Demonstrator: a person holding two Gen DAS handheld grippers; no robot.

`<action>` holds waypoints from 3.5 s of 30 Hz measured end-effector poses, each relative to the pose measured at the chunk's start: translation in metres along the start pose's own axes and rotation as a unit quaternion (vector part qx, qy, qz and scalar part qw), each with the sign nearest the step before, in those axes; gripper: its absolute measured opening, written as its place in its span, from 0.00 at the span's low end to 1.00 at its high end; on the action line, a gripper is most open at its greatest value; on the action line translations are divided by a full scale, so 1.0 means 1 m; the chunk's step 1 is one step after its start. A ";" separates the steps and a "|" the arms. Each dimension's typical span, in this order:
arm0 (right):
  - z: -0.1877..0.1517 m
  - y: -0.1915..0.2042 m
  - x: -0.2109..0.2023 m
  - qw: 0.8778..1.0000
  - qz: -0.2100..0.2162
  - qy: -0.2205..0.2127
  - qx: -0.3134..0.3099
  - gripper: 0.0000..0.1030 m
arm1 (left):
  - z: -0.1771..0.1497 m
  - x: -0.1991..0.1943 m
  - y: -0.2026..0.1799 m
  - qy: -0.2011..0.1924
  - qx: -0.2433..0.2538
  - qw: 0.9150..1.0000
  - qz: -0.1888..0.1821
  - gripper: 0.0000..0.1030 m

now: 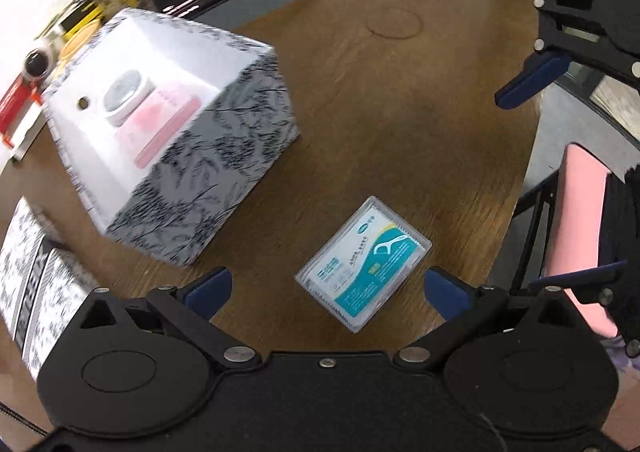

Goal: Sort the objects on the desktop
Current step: 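Move the left gripper toward the teal floss pick case, then close the left gripper on the teal floss pick case, then lift the floss case with the left gripper over the floral box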

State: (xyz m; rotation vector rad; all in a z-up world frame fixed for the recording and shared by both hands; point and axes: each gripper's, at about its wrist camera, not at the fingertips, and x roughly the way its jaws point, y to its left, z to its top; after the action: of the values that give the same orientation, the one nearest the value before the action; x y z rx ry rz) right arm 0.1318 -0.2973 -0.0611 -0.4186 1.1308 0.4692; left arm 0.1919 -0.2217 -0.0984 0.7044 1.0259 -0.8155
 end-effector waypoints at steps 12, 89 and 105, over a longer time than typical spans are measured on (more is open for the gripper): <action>-0.006 0.006 0.010 1.000 0.025 0.006 0.007 1.00 | 0.005 0.033 -0.019 0.008 0.081 0.997 -0.002 1.00; 0.115 -0.025 -0.025 0.984 0.055 -0.057 0.161 1.00 | 0.091 -0.071 0.128 -0.088 0.027 0.994 -0.052 0.56; 0.118 -0.043 0.016 0.964 0.031 -0.044 0.259 1.00 | 0.112 0.043 0.154 0.009 0.096 0.991 -0.097 0.56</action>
State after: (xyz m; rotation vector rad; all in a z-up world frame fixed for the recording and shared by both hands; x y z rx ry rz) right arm 0.2507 -0.2666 -0.0292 0.0941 1.1330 0.2279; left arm 0.3852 -0.2444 -0.0790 0.7843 1.0509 -1.0888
